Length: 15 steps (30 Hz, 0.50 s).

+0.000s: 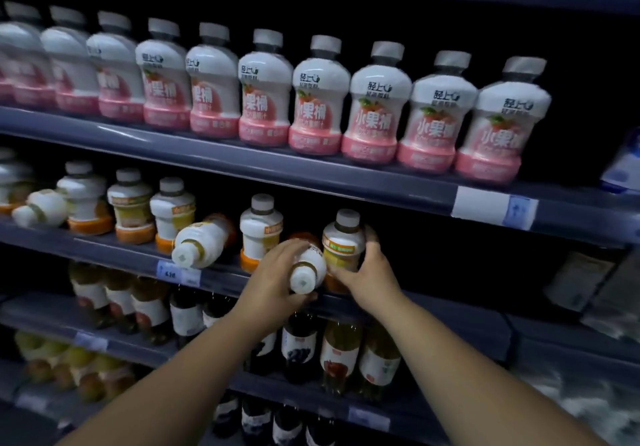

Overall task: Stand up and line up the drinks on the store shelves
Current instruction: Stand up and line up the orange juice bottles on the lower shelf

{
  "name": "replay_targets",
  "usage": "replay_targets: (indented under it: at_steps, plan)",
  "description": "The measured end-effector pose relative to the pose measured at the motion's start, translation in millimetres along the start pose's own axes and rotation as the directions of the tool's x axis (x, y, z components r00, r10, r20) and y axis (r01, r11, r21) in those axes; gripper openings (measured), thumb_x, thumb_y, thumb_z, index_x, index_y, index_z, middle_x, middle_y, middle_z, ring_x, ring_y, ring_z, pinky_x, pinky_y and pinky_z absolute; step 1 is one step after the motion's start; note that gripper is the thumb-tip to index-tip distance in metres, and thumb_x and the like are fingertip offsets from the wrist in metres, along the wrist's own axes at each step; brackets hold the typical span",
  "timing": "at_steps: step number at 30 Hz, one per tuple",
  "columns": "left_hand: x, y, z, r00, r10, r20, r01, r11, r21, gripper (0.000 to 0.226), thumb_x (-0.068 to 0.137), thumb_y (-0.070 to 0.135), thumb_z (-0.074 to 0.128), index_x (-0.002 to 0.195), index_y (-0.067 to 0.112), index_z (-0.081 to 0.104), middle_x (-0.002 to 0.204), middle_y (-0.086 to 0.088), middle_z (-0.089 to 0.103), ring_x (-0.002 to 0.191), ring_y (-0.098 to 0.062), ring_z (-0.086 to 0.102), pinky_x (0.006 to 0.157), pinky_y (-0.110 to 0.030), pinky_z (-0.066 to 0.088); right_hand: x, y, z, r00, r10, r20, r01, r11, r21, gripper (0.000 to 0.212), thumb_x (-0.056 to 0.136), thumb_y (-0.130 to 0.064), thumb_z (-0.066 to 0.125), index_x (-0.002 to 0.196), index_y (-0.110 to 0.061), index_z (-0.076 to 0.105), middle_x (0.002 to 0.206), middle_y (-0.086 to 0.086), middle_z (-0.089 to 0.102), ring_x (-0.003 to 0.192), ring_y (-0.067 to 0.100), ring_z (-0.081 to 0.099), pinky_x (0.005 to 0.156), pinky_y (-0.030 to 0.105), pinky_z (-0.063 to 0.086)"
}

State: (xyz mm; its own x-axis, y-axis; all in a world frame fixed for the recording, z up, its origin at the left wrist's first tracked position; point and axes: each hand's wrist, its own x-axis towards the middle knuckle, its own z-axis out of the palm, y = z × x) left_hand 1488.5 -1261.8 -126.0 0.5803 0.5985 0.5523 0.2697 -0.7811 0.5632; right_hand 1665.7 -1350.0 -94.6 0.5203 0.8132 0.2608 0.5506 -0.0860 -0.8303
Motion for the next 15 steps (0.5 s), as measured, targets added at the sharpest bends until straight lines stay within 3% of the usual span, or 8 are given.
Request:
replay_targets:
  at_steps: [3,5,7,11,15]
  plan:
    - [11,8,-5,0.998,-0.061,-0.007,0.06,0.987,-0.146,0.076,0.071,0.03,0.089,0.133,0.033,0.044,0.129,0.019,0.049,0.117,0.004,0.048,0.095,-0.014,0.041,6,2,3,1.0,-0.006,-0.009,0.006,0.999,0.045,0.096,0.075,-0.031,0.087,0.15,-0.027,0.029,0.11,-0.012,0.057,0.105,0.011,0.059,0.083,0.022,0.043]
    - [21,7,-8,0.996,-0.091,-0.002,0.088,0.972,-0.217,0.072,0.071,0.028,0.089,0.126,0.038,0.044,0.121,0.025,0.05,0.109,0.011,0.051,0.087,-0.008,0.039,6,3,7,1.0,0.002,-0.028,0.0,0.999,0.047,0.093,0.074,-0.03,0.088,0.148,-0.027,0.031,0.108,-0.011,0.057,0.103,0.012,0.06,0.077,0.02,0.044]
    - [32,4,-9,0.996,-0.092,0.007,0.09,0.959,-0.269,0.064,0.073,0.029,0.087,0.121,0.039,0.045,0.116,0.025,0.053,0.107,0.011,0.053,0.087,-0.013,0.042,4,8,9,0.998,0.014,-0.061,-0.011,0.999,0.042,0.096,0.074,-0.033,0.088,0.149,-0.029,0.029,0.113,-0.01,0.058,0.104,0.012,0.06,0.081,0.024,0.047]
    - [56,9,-4,0.989,-0.141,0.048,0.149,0.914,-0.378,0.052,0.078,0.044,0.079,0.119,0.027,0.051,0.108,0.012,0.063,0.103,-0.007,0.061,0.084,-0.027,0.047,-2,15,3,0.992,0.045,-0.116,-0.048,0.998,-0.03,0.102,0.074,-0.042,0.085,0.151,-0.036,0.018,0.13,-0.005,0.059,0.114,0.017,0.06,0.099,0.039,0.051]
    - [75,17,10,0.973,-0.21,0.098,0.231,0.876,-0.423,0.056,0.086,0.049,0.07,0.131,0.023,0.05,0.119,0.005,0.064,0.112,-0.017,0.06,0.092,-0.035,0.049,-9,20,-8,0.982,0.091,-0.168,-0.104,0.992,-0.069,0.105,0.074,-0.046,0.083,0.151,-0.041,0.012,0.135,-0.005,0.055,0.118,0.017,0.057,0.102,0.043,0.049]
